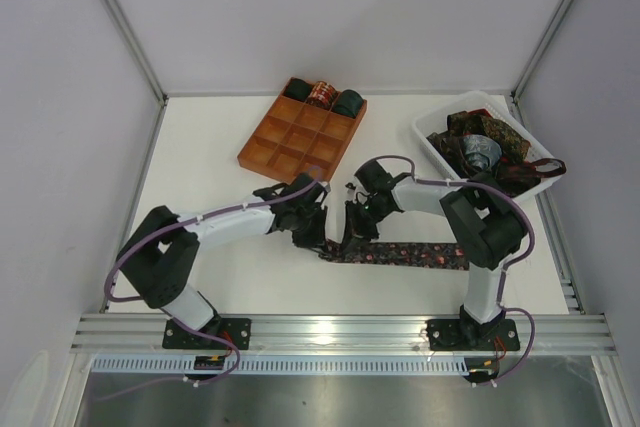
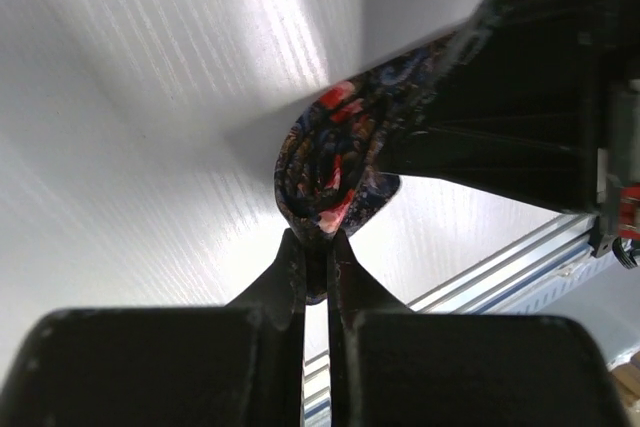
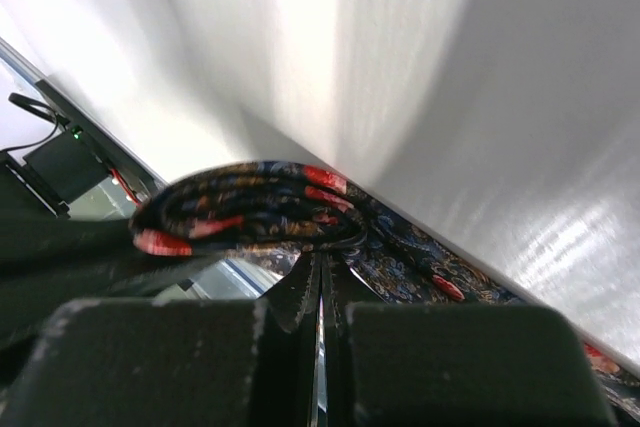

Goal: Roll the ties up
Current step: Roll the tie

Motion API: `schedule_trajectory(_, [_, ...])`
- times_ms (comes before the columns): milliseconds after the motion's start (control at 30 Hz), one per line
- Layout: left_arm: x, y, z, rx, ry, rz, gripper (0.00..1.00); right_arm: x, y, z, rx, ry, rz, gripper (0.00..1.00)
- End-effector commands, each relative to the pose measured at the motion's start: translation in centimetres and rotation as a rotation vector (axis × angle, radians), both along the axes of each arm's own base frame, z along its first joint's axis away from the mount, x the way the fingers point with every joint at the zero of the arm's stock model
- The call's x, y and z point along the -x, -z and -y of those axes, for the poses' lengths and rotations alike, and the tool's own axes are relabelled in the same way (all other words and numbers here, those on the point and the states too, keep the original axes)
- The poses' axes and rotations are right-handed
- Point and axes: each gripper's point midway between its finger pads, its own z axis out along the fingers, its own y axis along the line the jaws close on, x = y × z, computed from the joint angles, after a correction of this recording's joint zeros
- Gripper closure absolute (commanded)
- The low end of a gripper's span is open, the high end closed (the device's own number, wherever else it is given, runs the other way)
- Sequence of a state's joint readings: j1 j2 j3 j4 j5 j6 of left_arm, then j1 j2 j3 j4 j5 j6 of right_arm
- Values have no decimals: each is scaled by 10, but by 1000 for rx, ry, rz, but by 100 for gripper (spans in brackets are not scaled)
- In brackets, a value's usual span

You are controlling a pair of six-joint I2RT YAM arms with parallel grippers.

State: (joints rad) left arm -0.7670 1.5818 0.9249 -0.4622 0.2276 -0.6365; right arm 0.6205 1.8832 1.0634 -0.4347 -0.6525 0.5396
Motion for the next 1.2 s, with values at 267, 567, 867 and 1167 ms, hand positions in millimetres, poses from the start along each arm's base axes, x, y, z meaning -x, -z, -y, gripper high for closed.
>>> schedule_trajectory(267, [-6, -32, 31, 64, 91, 28, 100, -12, 4, -23, -11, 10, 1, 100])
schedule_trajectory(567, [-7, -42, 59, 102, 147, 31, 99, -14, -6, -26, -55, 27, -6, 100])
schedule_trajectory(867, [-9, -46, 73, 124, 166, 29, 100, -8, -5, -15, -61, 47, -22, 100])
schedule_trajectory(1167, [-8, -41, 89, 117, 208, 10, 100, -8, -4, -10, -65, 54, -20, 100])
